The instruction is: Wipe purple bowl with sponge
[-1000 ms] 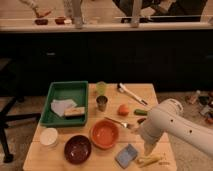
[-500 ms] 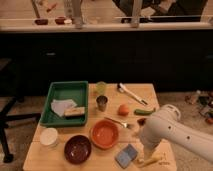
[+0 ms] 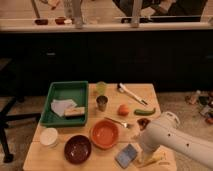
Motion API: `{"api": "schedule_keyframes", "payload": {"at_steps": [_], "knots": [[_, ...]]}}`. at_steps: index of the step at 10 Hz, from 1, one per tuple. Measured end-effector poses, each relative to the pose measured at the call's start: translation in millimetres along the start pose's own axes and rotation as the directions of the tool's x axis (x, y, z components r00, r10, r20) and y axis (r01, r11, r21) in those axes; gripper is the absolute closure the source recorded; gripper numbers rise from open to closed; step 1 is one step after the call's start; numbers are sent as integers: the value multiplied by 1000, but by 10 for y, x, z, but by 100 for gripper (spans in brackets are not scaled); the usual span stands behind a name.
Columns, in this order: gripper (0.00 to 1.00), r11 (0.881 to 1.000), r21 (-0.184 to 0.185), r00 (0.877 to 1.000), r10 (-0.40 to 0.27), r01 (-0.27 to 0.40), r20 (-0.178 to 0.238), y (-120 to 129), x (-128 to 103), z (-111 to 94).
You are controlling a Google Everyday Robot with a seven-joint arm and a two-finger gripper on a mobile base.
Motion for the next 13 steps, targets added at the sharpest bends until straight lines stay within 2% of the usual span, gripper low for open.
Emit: {"api": "schedule_keyframes", "payload": {"at_steps": [7, 13], "knots": [[30, 1000, 6, 996, -13, 12, 84, -109, -292, 304], [30, 1000, 7, 994, -14, 13, 111, -99, -285, 429]]}}
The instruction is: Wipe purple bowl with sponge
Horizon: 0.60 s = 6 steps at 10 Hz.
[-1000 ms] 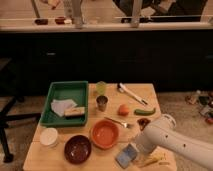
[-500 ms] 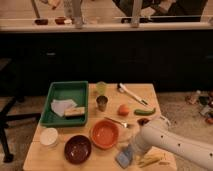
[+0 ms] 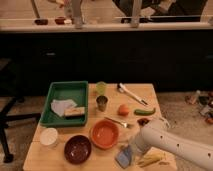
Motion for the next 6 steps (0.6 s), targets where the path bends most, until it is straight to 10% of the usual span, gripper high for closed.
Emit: {"api": "schedule_keyframes", "payload": {"at_steps": [6], "knots": [[32, 1000, -13, 1000, 19, -19, 8, 76, 271, 22]]}}
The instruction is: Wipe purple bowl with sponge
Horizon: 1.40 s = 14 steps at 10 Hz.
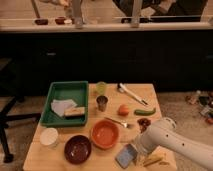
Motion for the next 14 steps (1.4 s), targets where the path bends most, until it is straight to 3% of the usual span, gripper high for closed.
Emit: {"api": "schedule_keyframes", "payload": {"at_steps": [6, 7, 10, 14], "knots": [[94, 999, -7, 999, 43, -43, -2, 82, 9, 28], [99, 999, -11, 999, 45, -45, -4, 96, 14, 19], [100, 999, -25, 999, 35, -35, -3, 114, 6, -22], [100, 998, -10, 998, -57, 57, 13, -59, -310, -248]]}}
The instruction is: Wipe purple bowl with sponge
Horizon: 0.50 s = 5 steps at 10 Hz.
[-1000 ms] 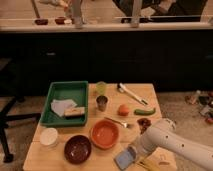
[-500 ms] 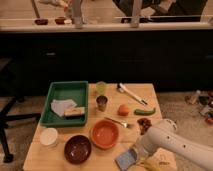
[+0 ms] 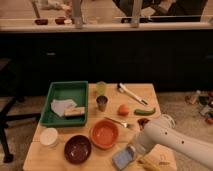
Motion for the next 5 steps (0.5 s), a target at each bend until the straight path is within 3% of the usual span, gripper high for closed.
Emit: {"api": "schedule_keyframes", "payload": {"at_steps": [5], "knots": [[100, 993, 32, 993, -114, 113, 20, -158, -379, -226]]}}
